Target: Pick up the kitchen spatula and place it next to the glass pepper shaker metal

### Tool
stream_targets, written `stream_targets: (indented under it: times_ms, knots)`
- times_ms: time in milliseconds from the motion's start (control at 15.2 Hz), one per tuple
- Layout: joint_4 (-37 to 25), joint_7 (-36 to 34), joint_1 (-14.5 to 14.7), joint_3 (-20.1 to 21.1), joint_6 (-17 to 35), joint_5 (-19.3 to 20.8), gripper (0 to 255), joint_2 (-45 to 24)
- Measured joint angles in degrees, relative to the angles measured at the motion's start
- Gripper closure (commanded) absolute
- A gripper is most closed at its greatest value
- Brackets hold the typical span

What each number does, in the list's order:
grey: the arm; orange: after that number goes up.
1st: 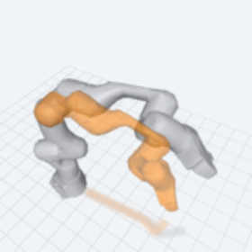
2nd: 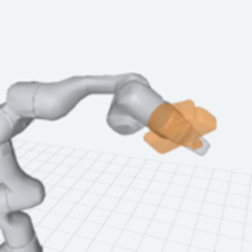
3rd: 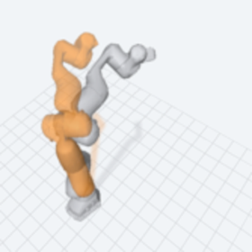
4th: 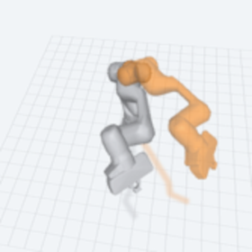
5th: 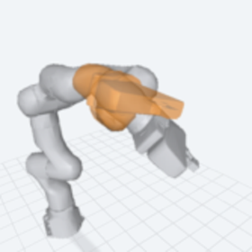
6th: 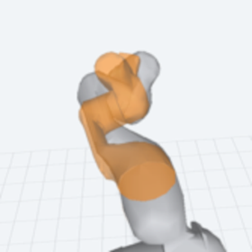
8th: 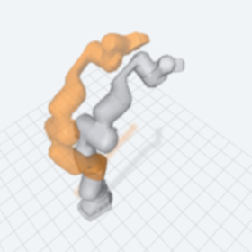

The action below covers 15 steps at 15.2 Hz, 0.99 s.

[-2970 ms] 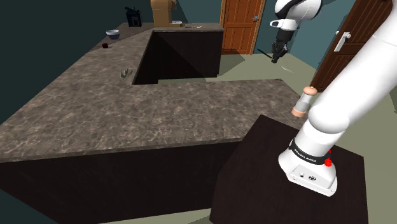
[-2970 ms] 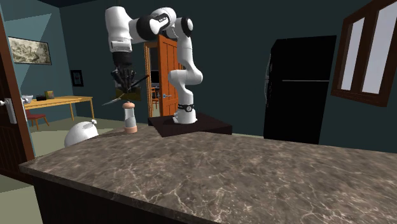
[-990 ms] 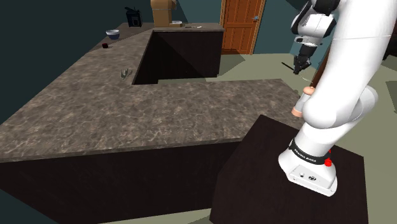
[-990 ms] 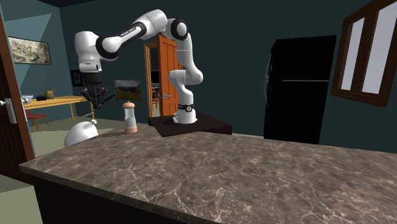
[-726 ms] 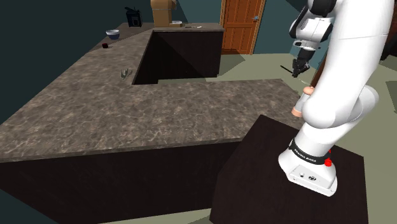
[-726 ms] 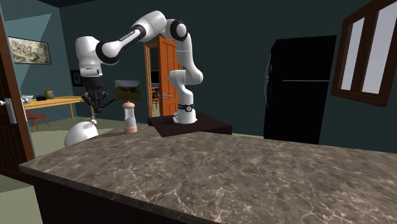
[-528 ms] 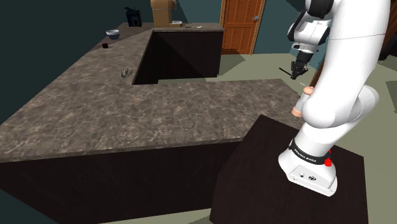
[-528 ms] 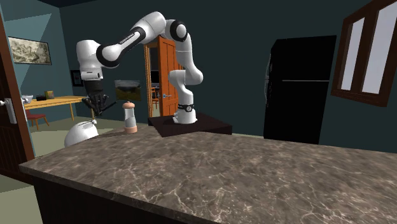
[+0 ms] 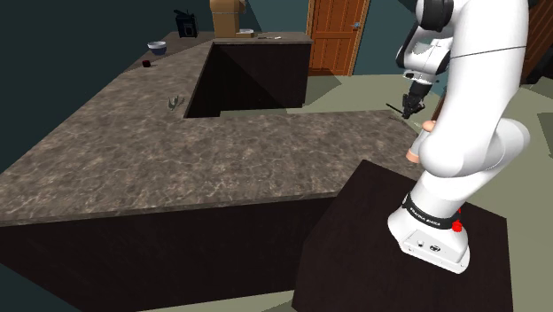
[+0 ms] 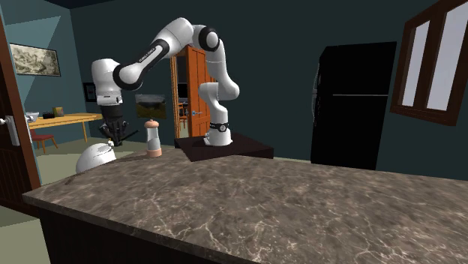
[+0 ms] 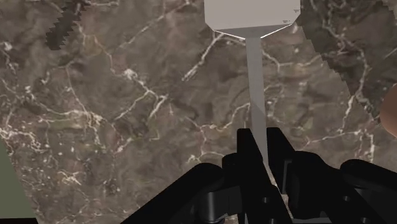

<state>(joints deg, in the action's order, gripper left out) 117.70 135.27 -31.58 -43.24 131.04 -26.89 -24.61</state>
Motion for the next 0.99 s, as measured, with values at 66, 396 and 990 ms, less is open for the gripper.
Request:
stream_targets:
  times_ms: [66,396,990]
  knots:
    - [-0.04,0.31,-0.27,0.34,0.35,-0.48,255,-0.52]
    - [-0.02,2.24,-1.91,2.49,2.77,-3.44,255,-3.58]
    - [-0.76,5.51,-4.97,6.52,6.71,-8.39,255,-9.09]
